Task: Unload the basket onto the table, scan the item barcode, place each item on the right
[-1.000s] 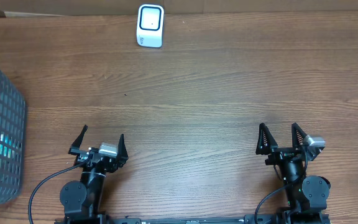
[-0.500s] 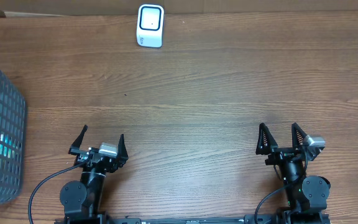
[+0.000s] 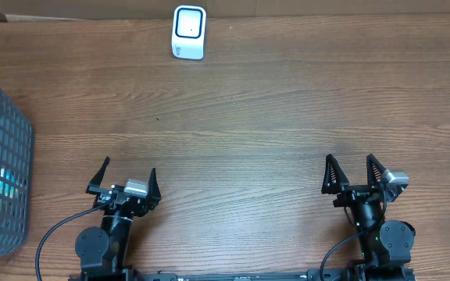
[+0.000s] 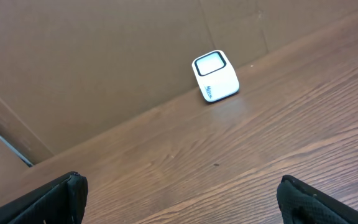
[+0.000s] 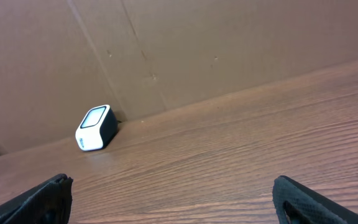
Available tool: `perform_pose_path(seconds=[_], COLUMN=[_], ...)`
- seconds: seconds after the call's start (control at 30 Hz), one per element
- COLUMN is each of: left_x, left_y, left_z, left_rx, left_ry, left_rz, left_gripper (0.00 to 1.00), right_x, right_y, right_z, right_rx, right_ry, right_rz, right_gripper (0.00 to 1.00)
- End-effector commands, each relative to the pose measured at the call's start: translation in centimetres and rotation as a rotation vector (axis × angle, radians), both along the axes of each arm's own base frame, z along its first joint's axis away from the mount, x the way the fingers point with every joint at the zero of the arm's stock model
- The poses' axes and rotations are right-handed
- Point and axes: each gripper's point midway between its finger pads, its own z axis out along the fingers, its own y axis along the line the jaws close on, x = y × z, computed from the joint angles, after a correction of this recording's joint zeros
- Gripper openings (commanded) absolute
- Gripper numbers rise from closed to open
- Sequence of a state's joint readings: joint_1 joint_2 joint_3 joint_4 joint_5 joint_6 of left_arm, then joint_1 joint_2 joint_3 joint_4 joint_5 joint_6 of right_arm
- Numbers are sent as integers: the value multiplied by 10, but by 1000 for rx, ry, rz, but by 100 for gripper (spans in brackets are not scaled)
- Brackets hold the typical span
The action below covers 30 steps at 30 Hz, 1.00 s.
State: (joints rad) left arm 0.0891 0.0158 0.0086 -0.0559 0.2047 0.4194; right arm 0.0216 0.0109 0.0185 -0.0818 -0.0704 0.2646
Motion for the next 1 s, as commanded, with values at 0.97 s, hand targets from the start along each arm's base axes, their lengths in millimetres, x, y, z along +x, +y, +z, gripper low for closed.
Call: perform_pose_path(seconds=[0.97], left_x=[-4], left_y=[1], left_z=[17], left_rx=[-373], left_ry=[36], left_rz=[29], left_gripper=[100], right_x=[0], right_y=[0], right_z=[-2], right_rx=[-3], right_ry=[-3], right_rz=[-4], right_gripper=[100])
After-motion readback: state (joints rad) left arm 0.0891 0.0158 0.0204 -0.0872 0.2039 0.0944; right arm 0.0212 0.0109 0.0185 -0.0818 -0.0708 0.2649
